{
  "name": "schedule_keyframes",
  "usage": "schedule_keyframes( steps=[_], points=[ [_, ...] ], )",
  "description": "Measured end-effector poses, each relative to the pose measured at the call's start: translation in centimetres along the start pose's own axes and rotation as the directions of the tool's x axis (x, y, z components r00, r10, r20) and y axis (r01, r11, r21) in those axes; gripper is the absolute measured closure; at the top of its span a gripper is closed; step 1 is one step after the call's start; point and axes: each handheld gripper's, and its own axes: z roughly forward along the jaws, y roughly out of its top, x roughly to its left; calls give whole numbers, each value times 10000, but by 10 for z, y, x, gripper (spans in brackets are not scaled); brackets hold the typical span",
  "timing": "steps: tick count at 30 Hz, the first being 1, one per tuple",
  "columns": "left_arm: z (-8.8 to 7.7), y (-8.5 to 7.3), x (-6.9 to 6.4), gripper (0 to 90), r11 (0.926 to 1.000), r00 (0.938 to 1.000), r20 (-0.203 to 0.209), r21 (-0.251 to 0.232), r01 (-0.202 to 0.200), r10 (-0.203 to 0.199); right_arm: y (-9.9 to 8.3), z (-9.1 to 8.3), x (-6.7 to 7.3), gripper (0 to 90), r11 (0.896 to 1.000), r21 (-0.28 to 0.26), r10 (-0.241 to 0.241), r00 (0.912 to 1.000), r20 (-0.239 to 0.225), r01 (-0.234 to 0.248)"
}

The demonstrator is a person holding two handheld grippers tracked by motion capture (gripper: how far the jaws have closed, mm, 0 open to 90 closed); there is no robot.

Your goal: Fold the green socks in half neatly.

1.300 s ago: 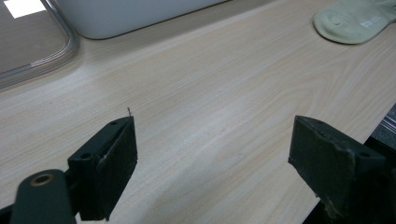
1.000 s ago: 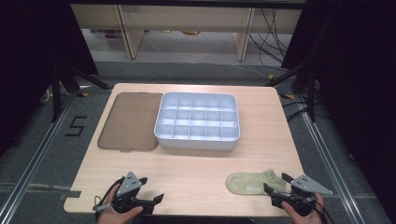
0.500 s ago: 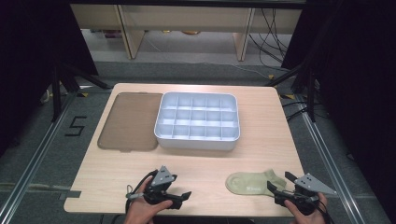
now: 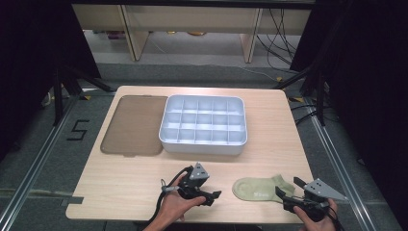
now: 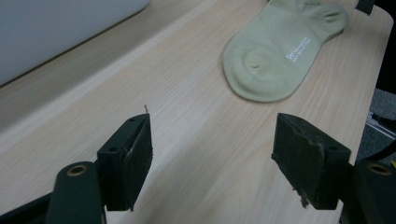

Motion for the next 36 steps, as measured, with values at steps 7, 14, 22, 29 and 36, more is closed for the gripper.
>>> schedule_keyframes(
  steps=[7,14,22,29,36],
  points=[
    [28,21,-12,383,9980,9986,319,470,-428,413,0,-1,-1,214,10000,-1,-61,10000,27,61],
    [48,32,-19,414,9956,9976,281,668,-654,637,0,-1,-2,214,10000,-12,-60,10000,7,60],
    [68,41,-21,449,9881,9938,285,1078,-1101,1076,1,0,-2,215,10000,-53,-33,10000,-64,32],
    [75,47,-20,476,9719,9855,202,1629,-1697,1686,1,0,-1,215,10000,-53,-3,10000,-98,2],
    [84,48,-20,508,9679,9827,206,1704,-1849,1841,1,-1,-1,216,10000,-86,-27,9999,-127,26]
  ],
)
